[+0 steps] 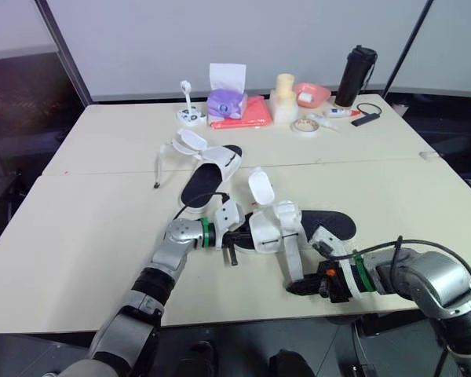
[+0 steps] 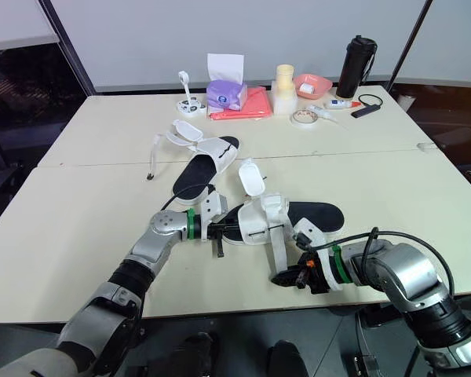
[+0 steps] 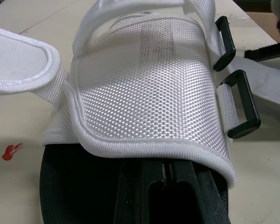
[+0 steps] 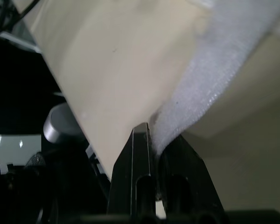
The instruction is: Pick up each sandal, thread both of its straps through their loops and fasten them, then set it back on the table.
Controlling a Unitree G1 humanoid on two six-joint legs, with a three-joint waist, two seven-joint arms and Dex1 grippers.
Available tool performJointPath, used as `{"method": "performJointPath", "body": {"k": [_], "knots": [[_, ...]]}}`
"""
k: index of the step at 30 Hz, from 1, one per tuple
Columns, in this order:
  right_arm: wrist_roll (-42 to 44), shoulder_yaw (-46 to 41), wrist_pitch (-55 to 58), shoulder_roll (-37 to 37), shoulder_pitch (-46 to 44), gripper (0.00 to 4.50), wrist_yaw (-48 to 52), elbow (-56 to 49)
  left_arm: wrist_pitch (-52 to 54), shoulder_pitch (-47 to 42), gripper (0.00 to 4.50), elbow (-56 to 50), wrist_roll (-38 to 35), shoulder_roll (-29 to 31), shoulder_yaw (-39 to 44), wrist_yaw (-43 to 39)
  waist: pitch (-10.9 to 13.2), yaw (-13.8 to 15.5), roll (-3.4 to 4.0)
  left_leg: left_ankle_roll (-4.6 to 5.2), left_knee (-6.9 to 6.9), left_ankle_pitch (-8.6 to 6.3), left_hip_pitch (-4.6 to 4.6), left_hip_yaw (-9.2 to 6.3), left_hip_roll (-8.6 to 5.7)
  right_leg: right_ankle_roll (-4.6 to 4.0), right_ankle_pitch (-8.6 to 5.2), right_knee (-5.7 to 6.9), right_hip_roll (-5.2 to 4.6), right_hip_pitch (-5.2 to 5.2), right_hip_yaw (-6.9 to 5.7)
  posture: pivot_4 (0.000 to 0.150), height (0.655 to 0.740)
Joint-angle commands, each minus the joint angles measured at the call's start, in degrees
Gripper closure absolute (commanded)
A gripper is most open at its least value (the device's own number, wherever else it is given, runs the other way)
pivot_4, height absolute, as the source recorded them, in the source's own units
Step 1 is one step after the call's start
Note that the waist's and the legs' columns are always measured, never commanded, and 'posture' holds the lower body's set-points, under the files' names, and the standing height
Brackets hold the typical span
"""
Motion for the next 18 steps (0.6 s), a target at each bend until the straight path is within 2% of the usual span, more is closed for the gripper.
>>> {"method": "performJointPath", "body": {"k": [1, 13, 18], "knots": [[0.6, 1.0, -2.1, -2.7, 1.9, 4.47, 2.1, -4.5, 1.0, 0.9, 4.50, 0.0, 0.9, 0.2, -1.1, -0.2, 0.0, 0.0, 0.00, 0.00, 0.00, 0.00, 0.00, 0.01, 0.00, 0.00, 0.00, -0.01, 0.00, 0.00, 0.01, 0.150, 0.7400], [5.3, -3.6, -3.2, -7.8, 5.4, 4.47, 3.8, -12.6, 1.4, 1.0, 4.50, -0.3, 0.9, 0.2, -1.2, -0.1, 0.0, 0.1, -0.01, 0.01, -0.01, -0.01, -0.01, 0.00, 0.02, 0.00, 0.00, -0.06, -0.01, 0.02, 0.00, 0.150, 0.7400], [9.6, -9.3, -2.8, -9.4, 4.1, 4.47, 4.2, -15.4, 1.3, 0.8, 4.50, -0.1, 0.9, 0.1, -1.2, -0.1, 0.0, 0.1, -0.02, 0.01, -0.01, -0.01, -0.01, 0.01, 0.04, 0.00, 0.00, -0.10, -0.01, 0.03, -0.01, 0.150, 0.7400]]}}
